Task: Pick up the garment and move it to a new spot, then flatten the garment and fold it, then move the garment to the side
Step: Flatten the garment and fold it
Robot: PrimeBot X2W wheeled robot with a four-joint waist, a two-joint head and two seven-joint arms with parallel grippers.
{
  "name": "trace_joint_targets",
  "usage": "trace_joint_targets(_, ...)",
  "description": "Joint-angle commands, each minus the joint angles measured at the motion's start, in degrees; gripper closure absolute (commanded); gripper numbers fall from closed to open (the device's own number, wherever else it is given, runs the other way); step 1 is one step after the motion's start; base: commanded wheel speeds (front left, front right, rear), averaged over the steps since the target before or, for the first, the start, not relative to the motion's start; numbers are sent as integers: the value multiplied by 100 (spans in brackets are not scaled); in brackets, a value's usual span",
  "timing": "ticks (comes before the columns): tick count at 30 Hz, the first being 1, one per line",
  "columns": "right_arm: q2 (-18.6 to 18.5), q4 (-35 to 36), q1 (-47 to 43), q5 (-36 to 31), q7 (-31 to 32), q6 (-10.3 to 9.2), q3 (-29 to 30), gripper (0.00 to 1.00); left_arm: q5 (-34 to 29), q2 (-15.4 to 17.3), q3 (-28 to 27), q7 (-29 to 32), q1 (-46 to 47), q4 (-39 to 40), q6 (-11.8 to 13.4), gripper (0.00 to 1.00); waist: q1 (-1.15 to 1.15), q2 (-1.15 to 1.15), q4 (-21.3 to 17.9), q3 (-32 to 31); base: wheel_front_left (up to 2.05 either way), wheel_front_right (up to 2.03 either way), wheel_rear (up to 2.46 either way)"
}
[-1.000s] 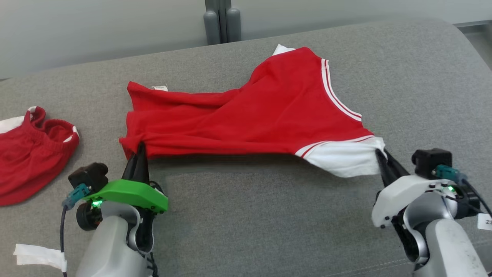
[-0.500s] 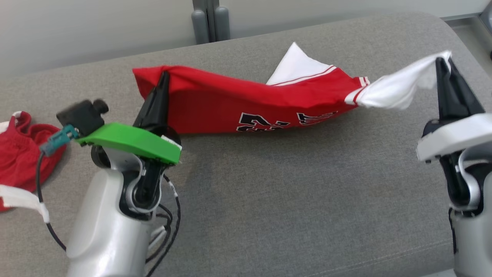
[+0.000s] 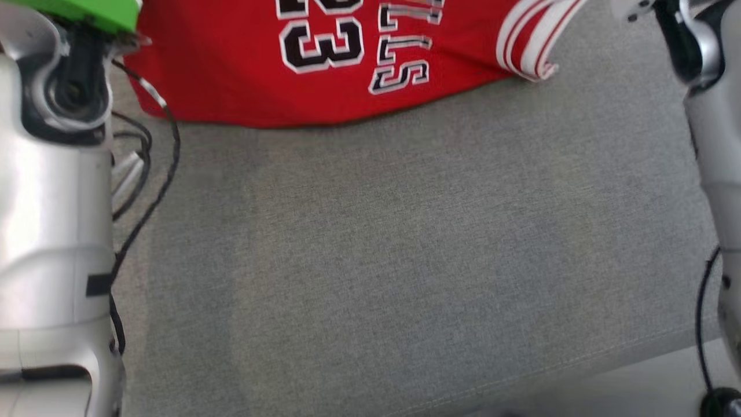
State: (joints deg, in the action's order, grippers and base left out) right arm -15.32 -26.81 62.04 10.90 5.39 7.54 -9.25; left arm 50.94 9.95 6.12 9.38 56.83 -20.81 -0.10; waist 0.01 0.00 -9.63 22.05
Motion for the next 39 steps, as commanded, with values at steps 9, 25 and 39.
trace_joint_targets(9, -15, -1004, 2299, -567, -1849, -11, 297, 100, -487, 271, -92, -1343, 1857, -476, -538, 100, -1, 0, 48, 1093, 0, 0, 0)
trace_joint_targets(25, -251, 64, 1555, -866, -2058, -12, 765, 100, 106, 365, 643, -2366, 1068, -564, -735, 100, -1, 0, 50, 1222, 0, 0, 0)
trace_joint_targets(39, -644, 417, -2164, 385, -713, -17, 716, 100, 236, 4, 1361, -2449, -1711, -1645, -722, 100, -1, 0, 269, 188, 0, 0, 0)
